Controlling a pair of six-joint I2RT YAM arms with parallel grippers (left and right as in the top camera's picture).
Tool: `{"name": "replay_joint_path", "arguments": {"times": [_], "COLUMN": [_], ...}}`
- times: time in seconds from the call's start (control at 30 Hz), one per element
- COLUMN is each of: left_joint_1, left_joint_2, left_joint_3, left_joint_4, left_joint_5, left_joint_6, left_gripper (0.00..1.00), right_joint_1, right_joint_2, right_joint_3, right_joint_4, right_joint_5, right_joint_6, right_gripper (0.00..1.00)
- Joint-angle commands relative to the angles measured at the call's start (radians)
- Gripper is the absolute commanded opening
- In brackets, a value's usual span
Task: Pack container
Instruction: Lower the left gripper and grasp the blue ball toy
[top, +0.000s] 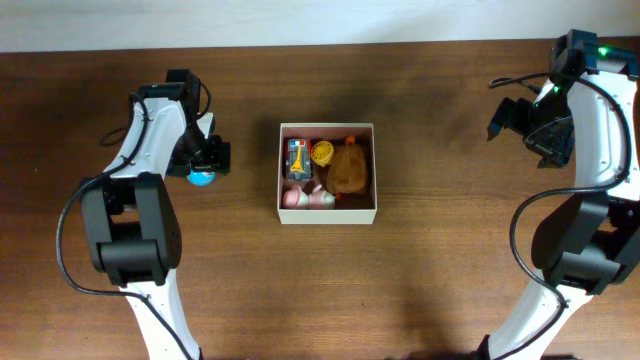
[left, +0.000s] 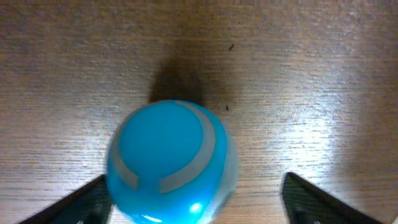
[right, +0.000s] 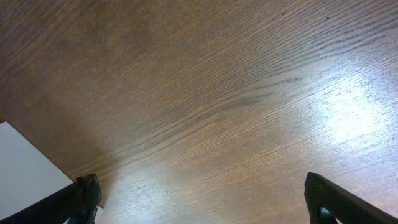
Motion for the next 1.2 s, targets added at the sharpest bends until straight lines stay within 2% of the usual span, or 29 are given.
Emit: {"name": "replay_joint_path", "arguments": {"times": [0.0,0.2,0.57,0.63,0.9,1.07,1.17], "left_joint_1": [0.003,0.003,0.002,0.002,0.002,0.000,-0.005], "left_joint_2": [0.013,0.014,0.028,0.028,0.026,0.022,0.017], "left_joint_3": [-0.002,-0.008,-0.023,-0.023,0.015,0.130,0.225], "left_joint_4": [0.011,0.032,0.055,0.055,0.008,-0.084,-0.147], "left_joint_5": [-0.007,-0.007,-0.006,-0.006,0.043,0.083,0.162], "left_joint_6": [-0.010,-0.010,-0.037,-0.037,-0.058,-0.057,-0.016], "left_gripper": [0.83,0.73,0.27,0.21,0.14,0.11,0.09], "right_joint_1": [-0.003,-0.003,-0.003,-0.003,-0.003,-0.003,-0.003], "right_joint_2": [-0.017,-0.017,-0.017,-0.017,-0.017,-0.017,-0.017], "right_joint_3": [-0.002,-0.002,-0.002,-0.002,-0.002,-0.002,-0.002], "right_joint_4": [0.000,0.000,0.000,0.000,0.000,0.000,0.000], "right_joint_5": [0.009,0.009,0.009,0.009,0.009,0.009,0.009], "right_joint_6": [0.012,0.012,0.012,0.012,0.012,0.012,0.012], "right_gripper": [0.99,0.99,0.99,0.99,0.99,0.99,0.99]}}
